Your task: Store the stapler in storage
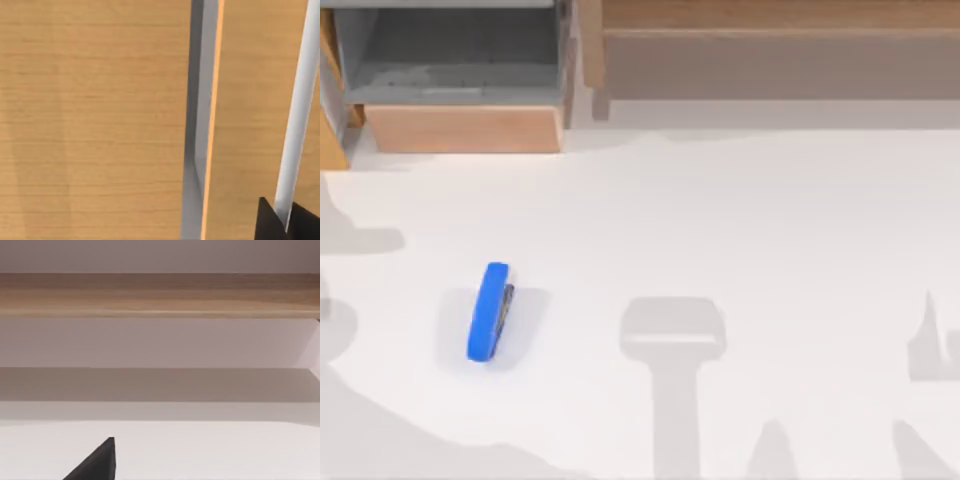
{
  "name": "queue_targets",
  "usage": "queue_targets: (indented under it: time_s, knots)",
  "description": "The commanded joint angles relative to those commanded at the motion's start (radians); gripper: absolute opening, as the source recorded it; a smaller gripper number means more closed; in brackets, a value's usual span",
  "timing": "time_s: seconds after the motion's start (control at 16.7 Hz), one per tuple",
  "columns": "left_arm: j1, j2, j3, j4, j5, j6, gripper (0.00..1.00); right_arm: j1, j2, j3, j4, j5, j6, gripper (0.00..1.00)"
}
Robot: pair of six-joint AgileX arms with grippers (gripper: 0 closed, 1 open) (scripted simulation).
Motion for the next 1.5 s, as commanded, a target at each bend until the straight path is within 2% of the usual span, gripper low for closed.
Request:
queue_targets:
  time_s: [0.24,0.66,0.96,1.5]
  knots:
    - [0.006,-0.011,-0.031,0.017,0.016,0.001,0.00,0.000,0.000,0.000,0.000,0.000,0.000,1.00]
    - [0.085,-0.095,-0.232,0.125,0.087,0.004,0.00,0.000,0.000,0.000,0.000,0.000,0.000,1.00]
    - [0.085,-0.097,-0.238,0.132,0.091,0.006,0.00,0.000,0.000,0.000,0.000,0.000,0.000,1.00]
    - [0.209,-0.179,-0.449,0.252,0.212,0.013,0.00,0.000,0.000,0.000,0.000,0.000,0.000,1.00]
